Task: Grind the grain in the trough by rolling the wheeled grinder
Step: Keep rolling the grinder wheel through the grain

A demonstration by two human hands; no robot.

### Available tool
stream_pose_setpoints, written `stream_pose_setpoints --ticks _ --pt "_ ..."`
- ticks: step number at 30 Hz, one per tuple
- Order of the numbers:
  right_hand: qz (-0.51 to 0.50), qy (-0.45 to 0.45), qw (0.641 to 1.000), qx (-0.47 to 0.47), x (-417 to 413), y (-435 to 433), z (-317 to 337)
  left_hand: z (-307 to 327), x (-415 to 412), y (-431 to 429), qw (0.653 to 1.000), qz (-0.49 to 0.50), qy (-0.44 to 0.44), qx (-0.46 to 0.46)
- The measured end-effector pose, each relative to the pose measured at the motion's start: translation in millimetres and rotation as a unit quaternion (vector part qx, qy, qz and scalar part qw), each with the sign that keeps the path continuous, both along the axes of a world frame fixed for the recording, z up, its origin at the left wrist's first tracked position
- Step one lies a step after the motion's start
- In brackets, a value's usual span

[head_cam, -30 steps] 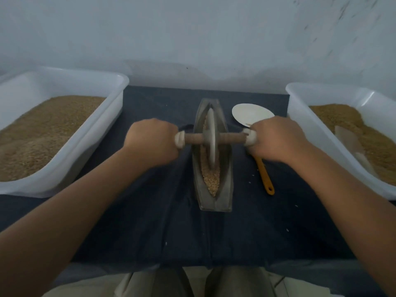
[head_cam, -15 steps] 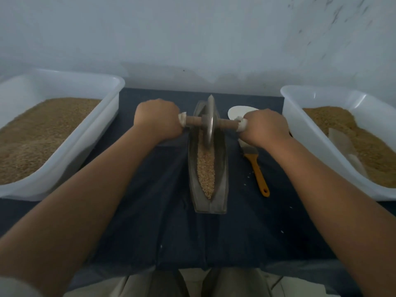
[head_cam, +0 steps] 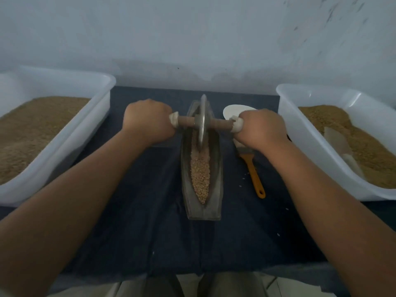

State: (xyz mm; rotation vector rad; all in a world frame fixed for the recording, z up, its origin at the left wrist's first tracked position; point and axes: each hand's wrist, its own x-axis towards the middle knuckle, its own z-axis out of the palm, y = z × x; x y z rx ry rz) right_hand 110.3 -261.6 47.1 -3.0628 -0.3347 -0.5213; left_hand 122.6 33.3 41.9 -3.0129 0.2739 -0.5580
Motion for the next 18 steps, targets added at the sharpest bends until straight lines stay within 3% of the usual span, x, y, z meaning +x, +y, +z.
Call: stream_pose_setpoints --ticks 3,6,11,18 --pt "-0.005 -0.014 1.000 -0.024 6.9 6.5 10.6 3.8 1.1 -1.4 1.000 0.005 0.016 -0.013" --pt "0.005 0.077 0.997 -0.026 -17.1 0.1 10.6 -7.8 -35.7 8.8 1.000 -0.008 0.016 -0.002" --pt "0.078 0.079 0.994 -0.009 -75.2 -19.5 8.7 -22.5 -96.8 28.6 0.992 -0.073 -0.097 0.013" --pt "-0.016 0.015 1.000 -0.004 -10.0 3.0 -2.0 -4.2 -7.8 5.4 1.000 0.007 0.010 -0.008"
